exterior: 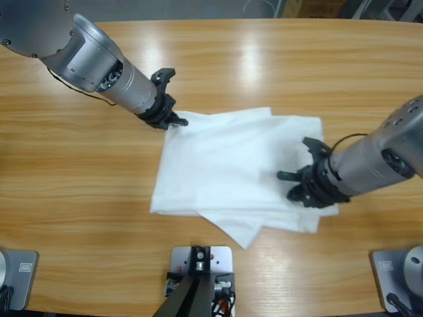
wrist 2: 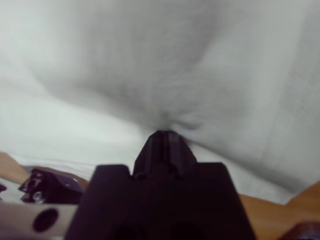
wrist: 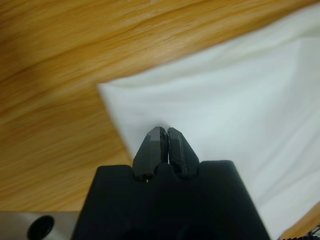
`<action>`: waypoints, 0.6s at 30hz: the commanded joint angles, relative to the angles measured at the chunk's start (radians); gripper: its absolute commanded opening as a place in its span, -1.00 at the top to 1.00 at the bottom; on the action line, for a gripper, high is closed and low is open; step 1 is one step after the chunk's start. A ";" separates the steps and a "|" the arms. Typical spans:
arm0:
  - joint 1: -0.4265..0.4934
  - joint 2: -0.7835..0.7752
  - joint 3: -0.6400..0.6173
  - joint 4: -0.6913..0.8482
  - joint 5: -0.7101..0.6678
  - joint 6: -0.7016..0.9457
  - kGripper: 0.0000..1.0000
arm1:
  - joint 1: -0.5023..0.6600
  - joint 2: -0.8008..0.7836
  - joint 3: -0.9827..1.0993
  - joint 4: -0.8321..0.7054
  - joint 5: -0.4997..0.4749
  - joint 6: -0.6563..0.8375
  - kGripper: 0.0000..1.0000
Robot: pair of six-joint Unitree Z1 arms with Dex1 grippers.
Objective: Fold clothes
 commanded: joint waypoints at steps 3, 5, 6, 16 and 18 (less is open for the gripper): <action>0.013 0.065 0.019 -0.011 0.007 -0.001 1.00 | 0.009 -0.020 0.041 0.097 -0.027 0.026 1.00; 0.013 0.056 0.020 -0.017 0.003 -0.001 1.00 | 0.009 -0.006 0.040 0.081 -0.026 0.017 1.00; 0.012 0.046 0.020 -0.032 -0.007 -0.003 1.00 | 0.009 0.000 0.040 0.072 -0.024 0.015 1.00; -0.052 0.057 -0.002 -0.117 -0.129 0.037 1.00 | 0.009 0.029 0.040 0.039 -0.003 -0.014 1.00; -0.062 0.086 -0.004 -0.115 -0.133 0.033 1.00 | 0.009 0.025 0.040 0.037 -0.003 -0.014 1.00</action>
